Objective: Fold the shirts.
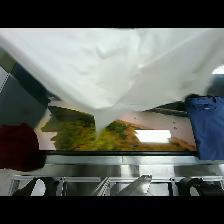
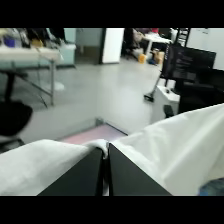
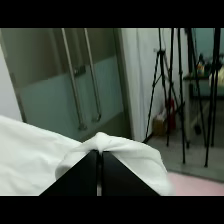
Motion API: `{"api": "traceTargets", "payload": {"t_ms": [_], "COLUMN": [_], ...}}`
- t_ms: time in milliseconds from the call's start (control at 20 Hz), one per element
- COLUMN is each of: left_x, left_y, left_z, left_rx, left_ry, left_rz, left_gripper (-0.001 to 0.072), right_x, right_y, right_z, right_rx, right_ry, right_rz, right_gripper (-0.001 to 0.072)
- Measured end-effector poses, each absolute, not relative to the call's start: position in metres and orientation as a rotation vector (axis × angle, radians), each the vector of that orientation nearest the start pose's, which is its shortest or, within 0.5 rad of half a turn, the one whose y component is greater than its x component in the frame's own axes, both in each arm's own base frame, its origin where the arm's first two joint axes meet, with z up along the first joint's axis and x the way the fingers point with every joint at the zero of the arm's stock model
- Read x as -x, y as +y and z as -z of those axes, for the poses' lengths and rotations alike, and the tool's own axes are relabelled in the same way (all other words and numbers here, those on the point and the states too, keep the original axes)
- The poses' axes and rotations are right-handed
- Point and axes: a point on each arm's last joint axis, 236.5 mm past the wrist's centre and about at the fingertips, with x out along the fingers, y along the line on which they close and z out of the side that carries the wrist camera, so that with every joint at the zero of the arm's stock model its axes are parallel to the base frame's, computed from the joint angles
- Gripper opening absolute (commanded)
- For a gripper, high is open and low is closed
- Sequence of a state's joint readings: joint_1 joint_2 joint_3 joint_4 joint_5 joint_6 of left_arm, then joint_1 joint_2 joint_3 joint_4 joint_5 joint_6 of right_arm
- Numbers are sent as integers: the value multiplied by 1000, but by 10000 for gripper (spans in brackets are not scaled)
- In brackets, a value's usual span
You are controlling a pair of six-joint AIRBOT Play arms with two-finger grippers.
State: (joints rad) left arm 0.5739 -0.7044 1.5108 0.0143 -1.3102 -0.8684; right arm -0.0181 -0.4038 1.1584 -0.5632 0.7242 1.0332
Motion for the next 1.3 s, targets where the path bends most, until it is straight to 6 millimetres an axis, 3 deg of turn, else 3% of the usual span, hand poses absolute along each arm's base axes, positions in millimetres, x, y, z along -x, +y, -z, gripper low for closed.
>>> {"api": "traceTargets", "payload": {"t_ms": [50, 150, 250, 350, 500, 650, 700, 750, 800, 850, 900, 1000, 1100, 1200, 1300], "left_x": [-210, -200, -210, -234, -289, -349, -368, -383, -396, -405, -412, -423, -428, -428, -422], "left_y": [-131, -130, -118, -96, -66, -60, -63, -67, -71, -73, -71, -55, -33, -13, 2], "left_z": [-508, -522, -518, -497, -428, -329, -292, -256, -223, -192, -165, -121, -93, -72, -48], "left_rx": [100, 53, 69, 141, 302, 422, 444, 450, 446, 437, 420, 394, 378, 396, 430], "left_ry": [-186, -220, -198, -131, 45, 269, 345, 421, 494, 569, 638, 774, 882, 968, 1053], "left_rz": [773, 689, 634, 612, 653, 694, 696, 697, 693, 688, 669, 605, 547, 504, 475], "left_gripper": [23, 23, 23, 23, 22, 22, 75, 353, 512, 679, 711, 710, 710, 710, 709], "right_x": [-198, -193, -215, -260, -352, -435, -456, -473, -483, -490, -492, -488, -477, -457, -424], "right_y": [126, 123, 121, 119, 114, 108, 107, 106, 105, 106, 107, 106, 102, 100, 102], "right_z": [-462, -470, -461, -436, -365, -262, -225, -189, -162, -136, -118, -101, -101, -103, -90], "right_rx": [-205, -183, -177, -197, -264, -347, -378, -409, -438, -470, -499, -538, -559, -576, -579], "right_ry": [-244, -268, -219, -111, 117, 371, 450, 525, 581, 636, 683, 745, 784, 834, 938], "right_rz": [-605, -587, -575, -564, -540, -507, -494, -481, -473, -473, -479, -501, -532, -573, -598], "right_gripper": [17, 17, 17, 17, 17, 29, 184, 394, 363, 268, 240, 240, 229, 229, 229]}}
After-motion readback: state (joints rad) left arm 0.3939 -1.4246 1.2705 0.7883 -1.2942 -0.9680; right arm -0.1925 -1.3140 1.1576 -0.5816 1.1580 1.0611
